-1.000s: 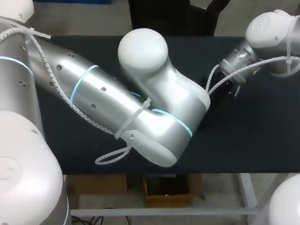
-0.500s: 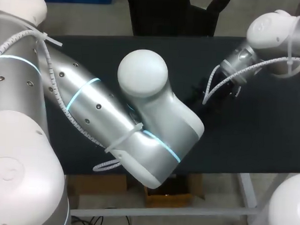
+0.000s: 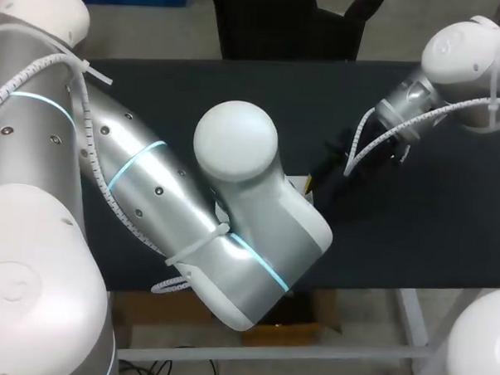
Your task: Assemble the packaging by folding the flat box into shape, placing the metal phone stand inside, and closing the box properly
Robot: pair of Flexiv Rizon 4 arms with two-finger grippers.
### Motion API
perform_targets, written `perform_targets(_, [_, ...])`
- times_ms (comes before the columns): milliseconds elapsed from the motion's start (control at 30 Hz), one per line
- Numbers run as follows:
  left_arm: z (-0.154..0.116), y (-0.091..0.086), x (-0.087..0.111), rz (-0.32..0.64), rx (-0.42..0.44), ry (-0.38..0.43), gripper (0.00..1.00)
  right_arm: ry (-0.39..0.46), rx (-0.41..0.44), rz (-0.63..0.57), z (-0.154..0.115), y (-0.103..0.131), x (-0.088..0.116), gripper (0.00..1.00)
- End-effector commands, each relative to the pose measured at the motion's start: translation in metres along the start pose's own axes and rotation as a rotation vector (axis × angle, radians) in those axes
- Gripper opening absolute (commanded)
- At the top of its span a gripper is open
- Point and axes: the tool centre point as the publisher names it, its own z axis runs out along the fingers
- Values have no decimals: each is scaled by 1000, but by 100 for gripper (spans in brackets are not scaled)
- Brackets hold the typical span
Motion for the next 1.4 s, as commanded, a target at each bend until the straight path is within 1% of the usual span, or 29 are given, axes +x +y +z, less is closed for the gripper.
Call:
perform_targets(33, [1, 0, 4, 0, -2, -8, 49, 4, -21, -8, -3, -10, -1, 43])
perform_targets(67, [1, -1, 4, 0, -2, -8, 50, 4, -24, -10, -3, -11, -1, 40])
perform_targets(100, [0, -1, 4, -1, -2, -8, 52, 5, -28, -13, -4, -12, -1, 31])
perform_targets(133, [0, -1, 4, -1, -1, -8, 55, 4, -32, -15, -4, -14, 0, 6])
perform_targets(167, [-1, -1, 4, 0, -1, -9, 59, 3, -36, -19, -5, -15, 0, 0])
perform_targets(233, [-2, -2, 4, 0, 0, -11, 67, -2, -45, -28, -5, -19, 2, 0])
perform_targets(333, [-3, -2, 4, 3, -1, -15, 69, -10, -54, -40, -4, -23, 4, 0])
perform_targets(433, [-3, -2, 4, 4, -2, -15, 69, -19, -56, -54, -1, -26, 6, 0])
perform_targets(567, [-2, -3, 5, 5, -2, -13, 61, -33, -52, -66, 4, -27, 10, 0])
perform_targets(667, [-1, -4, 5, 4, -2, -11, 51, -42, -51, -74, 5, -28, 13, 0])
perform_targets(700, [-1, -4, 5, 4, -2, -11, 49, -44, -51, -76, 6, -28, 14, 0])
perform_targets(1000, [-1, -4, 5, 6, -1, -13, 49, -58, -53, -83, 8, -30, 16, 0])
perform_targets(1400, [-3, -3, 6, 9, -1, -17, 49, -66, -32, -78, 20, -25, 7, 0])
